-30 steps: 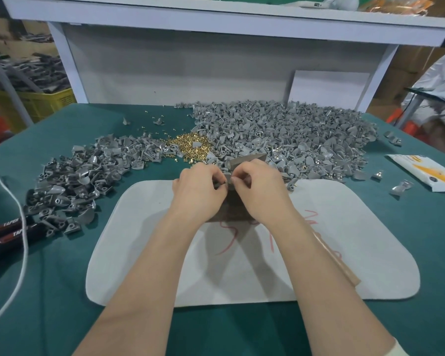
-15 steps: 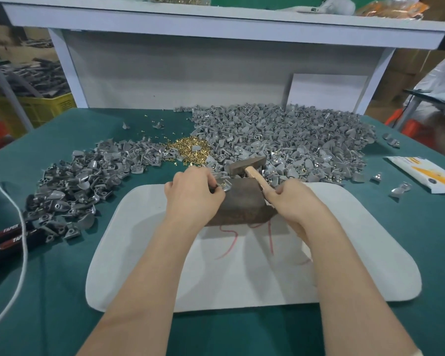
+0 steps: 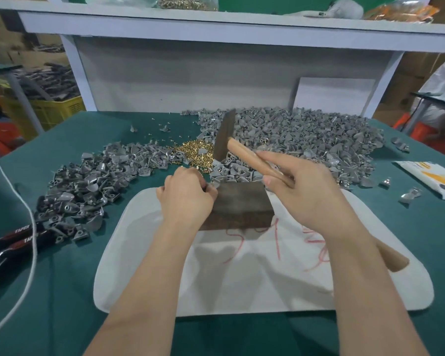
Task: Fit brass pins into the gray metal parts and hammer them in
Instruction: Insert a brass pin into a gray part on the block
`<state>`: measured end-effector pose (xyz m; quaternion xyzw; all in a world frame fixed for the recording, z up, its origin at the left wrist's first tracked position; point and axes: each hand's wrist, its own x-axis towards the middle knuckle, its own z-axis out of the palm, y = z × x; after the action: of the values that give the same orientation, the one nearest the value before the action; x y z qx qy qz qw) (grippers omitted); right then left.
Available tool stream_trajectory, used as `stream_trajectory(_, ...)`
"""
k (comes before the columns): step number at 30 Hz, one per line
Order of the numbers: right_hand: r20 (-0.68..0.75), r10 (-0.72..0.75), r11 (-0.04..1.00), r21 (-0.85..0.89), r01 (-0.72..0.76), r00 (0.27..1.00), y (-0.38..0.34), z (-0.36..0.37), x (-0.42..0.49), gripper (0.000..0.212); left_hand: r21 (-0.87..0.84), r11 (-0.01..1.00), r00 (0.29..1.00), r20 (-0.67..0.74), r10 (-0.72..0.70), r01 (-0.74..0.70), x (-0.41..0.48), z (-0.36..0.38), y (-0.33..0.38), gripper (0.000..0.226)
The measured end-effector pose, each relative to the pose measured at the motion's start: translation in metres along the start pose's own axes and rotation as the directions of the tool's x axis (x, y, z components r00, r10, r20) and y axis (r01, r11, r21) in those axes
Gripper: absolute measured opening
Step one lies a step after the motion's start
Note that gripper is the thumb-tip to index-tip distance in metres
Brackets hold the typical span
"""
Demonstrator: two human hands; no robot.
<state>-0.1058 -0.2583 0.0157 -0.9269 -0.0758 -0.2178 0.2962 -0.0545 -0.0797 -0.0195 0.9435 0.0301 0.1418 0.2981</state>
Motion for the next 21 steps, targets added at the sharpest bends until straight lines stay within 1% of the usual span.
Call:
stream_trajectory(2,-0.011,-0.028,0.999,0.025,0.028,1.000,-0.0025,-0.0007,0.0003,0.043,-0.043,0.999,1.000,0.001,-0.017,0.017,0.0000,0.0000,-0.0002,0.013)
stream_trajectory(3,0.013,-0.035,0.999,0.015,0.034,0.999,-0.0035,-0.0009,0.0002,0.043,-0.055,0.998,1.000,0.006,-0.022,0.022,0.0001,0.0001,-0.0004,0.013)
stream_trajectory(6,0.177,-0.007,0.995,-0.098,0.024,0.984,-0.0041,0.0027,-0.0017,0.042,-0.052,0.998,0.999,0.028,-0.023,0.025,0.0015,-0.0001,-0.0007,0.014)
stream_trajectory(7,0.203,0.017,0.992,-0.123,0.009,0.979,-0.0045,0.0042,-0.0026,0.042,-0.051,0.998,0.999,0.031,-0.022,0.023,0.0020,0.0000,-0.0011,0.014)
stream_trajectory(8,0.195,0.025,0.990,-0.144,0.003,0.980,-0.0053,0.0049,-0.0032,0.042,-0.052,0.998,0.999,0.034,-0.019,0.021,0.0022,0.0004,-0.0012,0.014)
stream_trajectory(10,0.110,-0.002,0.988,-0.153,0.019,0.994,-0.0071,0.0036,-0.0036,0.043,-0.062,0.998,0.999,0.034,-0.018,0.020,0.0022,0.0013,-0.0017,0.015)
stream_trajectory(12,-0.023,-0.038,0.996,-0.083,0.036,0.999,-0.0079,0.0000,-0.0026,0.043,-0.079,0.996,0.999,0.026,-0.027,0.029,0.0022,0.0016,-0.0016,0.015)
stream_trajectory(13,-0.062,-0.049,0.998,-0.042,0.047,0.997,-0.0077,-0.0016,-0.0018,0.043,-0.088,0.996,0.999,0.022,-0.032,0.034,0.0021,0.0017,-0.0015,0.015)
stream_trajectory(14,-0.056,-0.053,0.998,-0.025,0.052,0.997,-0.0078,-0.0023,-0.0012,0.043,-0.091,0.995,0.999,0.021,-0.034,0.036,0.0021,0.0014,-0.0013,0.015)
stream_trajectory(15,0.000,-0.046,0.998,-0.039,0.046,0.999,-0.0084,-0.0020,-0.0012,0.043,-0.087,0.996,0.999,0.023,-0.031,0.033,0.0020,0.0013,-0.0012,0.014)
stream_trajectory(17,0.168,0.002,0.993,-0.114,0.017,0.986,-0.0088,0.0014,-0.0031,0.043,-0.068,0.997,0.999,0.033,-0.020,0.023,0.0014,0.0005,-0.0008,0.012)
stream_trajectory(18,0.212,0.028,0.990,-0.140,0.002,0.977,-0.0083,0.0028,-0.0040,0.042,-0.064,0.998,0.999,0.037,-0.019,0.022,0.0016,0.0000,-0.0008,0.012)
stream_trajectory(19,0.216,0.043,0.988,-0.153,-0.009,0.975,-0.0080,0.0030,-0.0045,0.042,-0.066,0.998,0.999,0.040,-0.021,0.024,0.0016,-0.0003,-0.0010,0.011)
stream_trajectory(21,0.168,0.042,0.989,-0.150,-0.016,0.985,-0.0082,0.0034,-0.0049,0.045,-0.077,0.997,0.999,0.039,-0.025,0.028,0.0010,-0.0010,-0.0008,0.013)
